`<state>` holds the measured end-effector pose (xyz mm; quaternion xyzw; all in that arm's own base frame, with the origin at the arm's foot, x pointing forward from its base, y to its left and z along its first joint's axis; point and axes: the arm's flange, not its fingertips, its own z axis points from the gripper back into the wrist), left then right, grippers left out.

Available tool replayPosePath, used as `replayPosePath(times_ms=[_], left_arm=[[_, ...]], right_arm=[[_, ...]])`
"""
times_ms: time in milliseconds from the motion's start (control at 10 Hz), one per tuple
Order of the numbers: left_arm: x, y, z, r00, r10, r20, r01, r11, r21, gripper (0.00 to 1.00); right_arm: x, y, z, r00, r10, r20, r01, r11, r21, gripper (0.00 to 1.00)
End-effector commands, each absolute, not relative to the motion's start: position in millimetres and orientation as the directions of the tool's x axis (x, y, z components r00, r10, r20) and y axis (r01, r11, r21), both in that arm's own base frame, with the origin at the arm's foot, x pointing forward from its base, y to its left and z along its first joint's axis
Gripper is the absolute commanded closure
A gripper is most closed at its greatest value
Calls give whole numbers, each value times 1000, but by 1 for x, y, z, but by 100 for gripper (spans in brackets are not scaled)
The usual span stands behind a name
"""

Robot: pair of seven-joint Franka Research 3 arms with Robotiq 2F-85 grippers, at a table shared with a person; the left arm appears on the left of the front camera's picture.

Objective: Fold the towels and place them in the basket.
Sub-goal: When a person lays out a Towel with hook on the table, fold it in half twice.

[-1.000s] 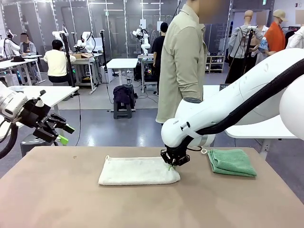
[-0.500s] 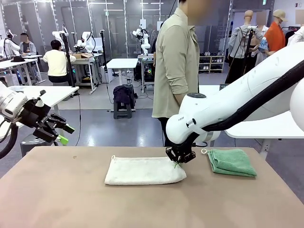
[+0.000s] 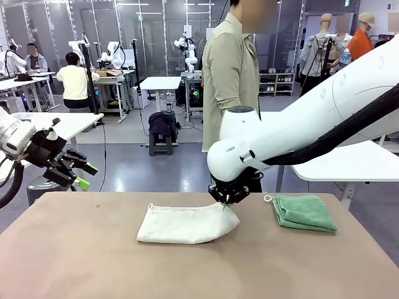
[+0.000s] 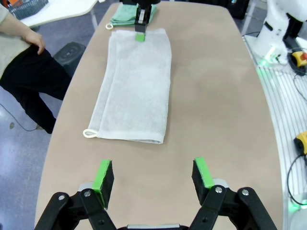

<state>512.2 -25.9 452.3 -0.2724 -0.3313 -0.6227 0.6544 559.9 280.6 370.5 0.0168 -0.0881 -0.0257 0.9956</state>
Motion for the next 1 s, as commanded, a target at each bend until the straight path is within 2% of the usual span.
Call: replayPosePath(times_ms=[0,400,900], left_arm=[[512,-27,453,15,-637,771,995,86,52,16],[512,-27,453,15,-637,771,995,86,52,16],[512,-27,453,15,-637,771,995,86,52,16]], right_arm=[[570,319,383,982,-40,186,48,998,-41,100],[586,409,395,983,67,172,-45,991,-126,100],[572,506,370,988,13,154,10,989,-146,100]])
